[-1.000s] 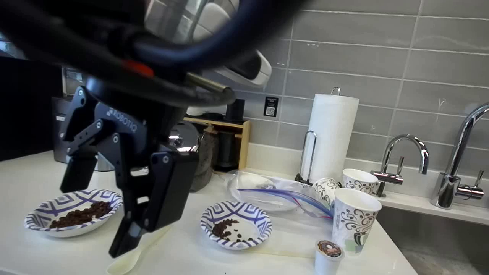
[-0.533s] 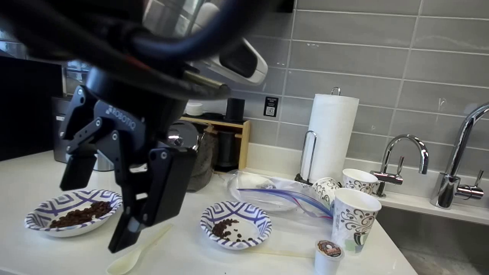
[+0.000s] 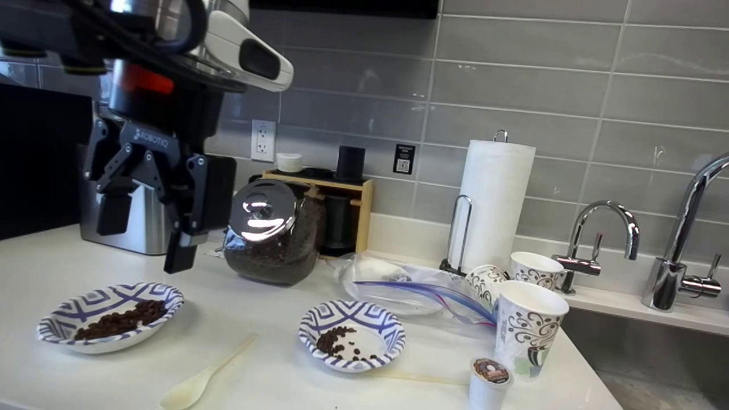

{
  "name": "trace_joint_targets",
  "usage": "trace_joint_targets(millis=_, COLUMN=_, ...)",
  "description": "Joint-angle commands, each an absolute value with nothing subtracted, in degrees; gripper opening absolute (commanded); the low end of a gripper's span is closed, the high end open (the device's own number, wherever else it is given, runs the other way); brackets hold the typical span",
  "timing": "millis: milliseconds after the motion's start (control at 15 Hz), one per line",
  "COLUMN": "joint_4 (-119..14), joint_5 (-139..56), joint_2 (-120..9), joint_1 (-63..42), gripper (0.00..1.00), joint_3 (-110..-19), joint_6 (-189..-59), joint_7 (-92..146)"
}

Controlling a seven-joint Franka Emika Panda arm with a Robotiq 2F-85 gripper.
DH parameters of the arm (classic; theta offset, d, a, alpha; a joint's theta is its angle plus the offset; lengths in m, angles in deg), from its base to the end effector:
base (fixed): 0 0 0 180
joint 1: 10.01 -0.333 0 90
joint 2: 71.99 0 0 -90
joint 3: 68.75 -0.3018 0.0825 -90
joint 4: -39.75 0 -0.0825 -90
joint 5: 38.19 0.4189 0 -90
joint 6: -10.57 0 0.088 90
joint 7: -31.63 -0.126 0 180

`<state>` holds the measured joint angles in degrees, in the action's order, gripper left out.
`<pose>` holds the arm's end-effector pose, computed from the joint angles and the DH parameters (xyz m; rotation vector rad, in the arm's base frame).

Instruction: Place some contents from the bowl on the left onto the white spoon the use the spoon to place the contents into the bowl on the right.

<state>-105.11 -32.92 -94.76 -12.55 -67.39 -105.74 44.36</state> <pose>0.4328 0.0163 0.3566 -3.0241 -0.3036 0.1395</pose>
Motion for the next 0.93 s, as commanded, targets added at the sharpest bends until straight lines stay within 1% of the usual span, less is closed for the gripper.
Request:
trace_joint_targets(millis=0, joint_4=-107.2, joint_5=-31.2, joint_2=-95.3, joint_1=-16.0, gripper=1.0, joint_3=-71.0, joint_6=-108.6, joint_7=41.8)
trace_joint_targets(millis=267, joint_4=-107.9, joint_5=-30.0, joint_2=-94.7, joint_1=-19.6, gripper=1.0, joint_3=-73.0, joint_6=-107.9, joint_7=44.3)
trace_joint_targets(millis=800, joint_4=-106.5, joint_5=-31.0, joint_2=-94.3, joint_1=-18.7, gripper=1.0, joint_3=-72.6, joint_6=-107.2, joint_7=42.9)
trace_joint_targets(millis=867, joint_4=-107.3, joint_5=-30.4, joint_2=-94.4, joint_1=-19.1, gripper=1.0, joint_3=-73.0, joint_6=-109.4, joint_7=42.4)
